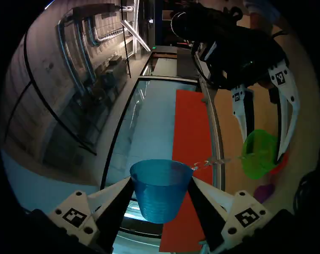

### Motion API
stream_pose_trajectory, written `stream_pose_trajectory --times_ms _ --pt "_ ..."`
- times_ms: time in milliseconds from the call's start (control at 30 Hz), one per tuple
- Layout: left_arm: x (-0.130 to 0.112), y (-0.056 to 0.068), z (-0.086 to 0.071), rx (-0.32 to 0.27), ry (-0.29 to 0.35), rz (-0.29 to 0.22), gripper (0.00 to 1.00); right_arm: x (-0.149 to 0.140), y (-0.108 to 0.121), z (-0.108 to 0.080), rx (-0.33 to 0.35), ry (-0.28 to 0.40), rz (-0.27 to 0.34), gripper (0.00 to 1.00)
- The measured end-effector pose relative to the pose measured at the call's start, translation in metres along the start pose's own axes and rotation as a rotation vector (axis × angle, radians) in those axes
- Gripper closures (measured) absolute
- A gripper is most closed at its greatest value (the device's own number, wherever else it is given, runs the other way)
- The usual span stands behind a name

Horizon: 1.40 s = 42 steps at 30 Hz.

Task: Pour water

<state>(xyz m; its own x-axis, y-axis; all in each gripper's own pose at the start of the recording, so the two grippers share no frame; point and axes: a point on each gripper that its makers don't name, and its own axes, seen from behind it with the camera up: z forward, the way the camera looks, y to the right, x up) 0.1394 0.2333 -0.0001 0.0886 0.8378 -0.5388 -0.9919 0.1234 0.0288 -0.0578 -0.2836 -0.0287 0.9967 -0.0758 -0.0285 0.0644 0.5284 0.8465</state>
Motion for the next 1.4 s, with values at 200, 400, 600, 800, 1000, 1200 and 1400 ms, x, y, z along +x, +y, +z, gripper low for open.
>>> stream_pose_trajectory --times_ms 200,400,600,800,1000,1200,1400 --pt "0.003 -0.004 0.000 0.004 0.005 0.035 0.15 0.001 0.000 0.000 0.000 0.000 -0.002 0.11" --pt "0.005 -0.009 0.000 0.005 0.006 0.069 0.15 0.003 0.001 0.000 -0.003 0.003 -0.002 0.11" --pt "0.008 -0.011 -0.001 0.008 0.006 0.102 0.15 0.005 0.001 0.000 -0.003 0.006 -0.002 0.11" --pt "0.013 -0.010 -0.002 0.017 0.012 0.142 0.15 0.006 0.001 0.001 -0.003 0.009 -0.003 0.11" --pt "0.017 -0.007 -0.002 0.020 0.017 0.157 0.15 0.006 0.002 0.001 -0.005 0.012 0.000 0.11" --pt "0.017 -0.012 0.000 0.023 0.018 0.146 0.15 0.006 0.003 -0.001 -0.008 0.015 0.001 0.11" --pt "0.011 -0.012 0.002 0.023 0.017 0.061 0.15 0.009 0.004 -0.001 -0.013 0.021 0.001 0.11"
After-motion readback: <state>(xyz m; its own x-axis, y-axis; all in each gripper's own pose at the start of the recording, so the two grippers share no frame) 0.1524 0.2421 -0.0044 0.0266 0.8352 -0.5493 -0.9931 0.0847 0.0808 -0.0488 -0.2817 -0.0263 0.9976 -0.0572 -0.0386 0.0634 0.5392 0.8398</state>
